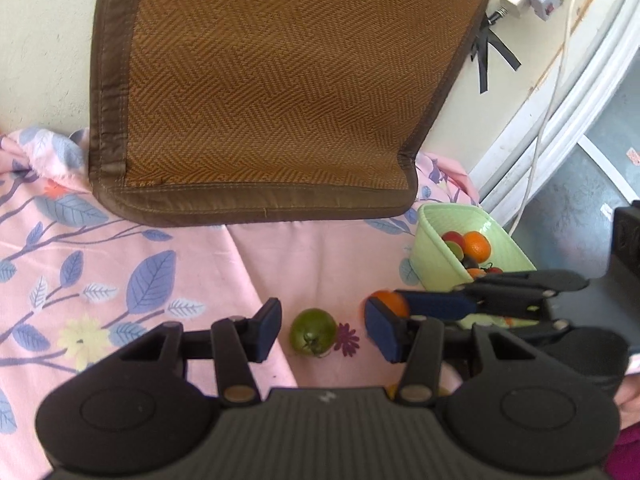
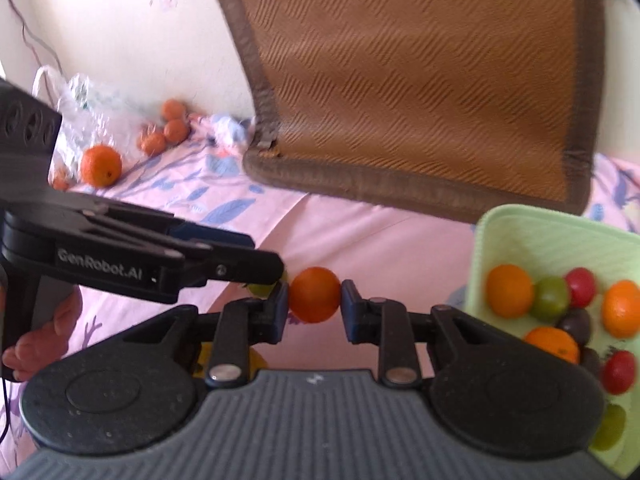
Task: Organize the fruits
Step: 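Grasp a tangerine with the right tool while the left tool grasps a green tomato, then carry tangerine and green tomato into the green basket and open both tools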
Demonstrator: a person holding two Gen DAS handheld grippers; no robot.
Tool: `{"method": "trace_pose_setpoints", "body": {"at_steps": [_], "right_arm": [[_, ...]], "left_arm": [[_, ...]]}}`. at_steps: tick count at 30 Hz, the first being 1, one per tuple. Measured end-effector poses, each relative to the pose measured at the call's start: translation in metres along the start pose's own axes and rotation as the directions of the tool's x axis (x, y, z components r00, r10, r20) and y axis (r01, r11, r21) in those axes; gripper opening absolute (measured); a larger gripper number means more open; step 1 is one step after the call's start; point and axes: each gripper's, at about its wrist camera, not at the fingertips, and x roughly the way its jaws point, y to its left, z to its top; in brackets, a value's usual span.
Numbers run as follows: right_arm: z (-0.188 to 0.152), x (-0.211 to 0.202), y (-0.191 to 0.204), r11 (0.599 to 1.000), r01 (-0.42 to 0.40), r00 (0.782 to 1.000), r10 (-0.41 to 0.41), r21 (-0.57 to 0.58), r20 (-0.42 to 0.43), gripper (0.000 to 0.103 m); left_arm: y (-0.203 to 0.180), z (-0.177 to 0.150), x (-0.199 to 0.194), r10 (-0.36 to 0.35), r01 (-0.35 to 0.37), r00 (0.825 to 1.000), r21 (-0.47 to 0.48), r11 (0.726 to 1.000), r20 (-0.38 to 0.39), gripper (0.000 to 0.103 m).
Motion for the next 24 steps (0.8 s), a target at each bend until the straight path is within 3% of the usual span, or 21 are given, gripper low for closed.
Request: {"method": "trace_pose_setpoints", "body": {"at_steps": [4,9,12,15,20,24], "right_arm": [[-0.004,-0.034,-0.015,0.999,0.028,0.996,-0.031,0.028,0.085,0.030],[-0.022,-0.078,-0.040,0.993,0.047,0.976,-0.069,0.109,0.208,0.030],[-0.042,-0.100,-0.051,0.984,0.059,0.958,-0.103,0.168,0.267,0.030],[-0.070,-0.119,-0.054,0.973,0.057,0.942,-0.128,0.226,0.311,0.030],[-0.132,-0.137,-0.028,0.962,0.053,0.936,-0.142,0.269,0.322,0.030],[-0.176,-0.136,0.012,0.967,0.062,0.950,-0.132,0.246,0.283,0.030]], "left_arm": [[-0.005,-0.001,0.005,0.013,-0.013,1.000,0.021,1.000,-0.011,0.047],[-0.008,-0.006,0.013,0.051,-0.050,0.998,0.037,0.998,-0.026,0.047],[-0.009,-0.012,0.015,0.088,-0.087,0.996,0.054,0.995,-0.005,0.031],[-0.006,-0.014,0.007,0.088,-0.088,0.996,0.025,0.996,0.004,0.027],[-0.017,-0.039,-0.059,0.027,-0.031,0.990,0.030,0.999,0.141,0.027],[-0.048,-0.096,-0.112,0.034,-0.059,0.978,0.113,0.992,0.204,0.028]]}}
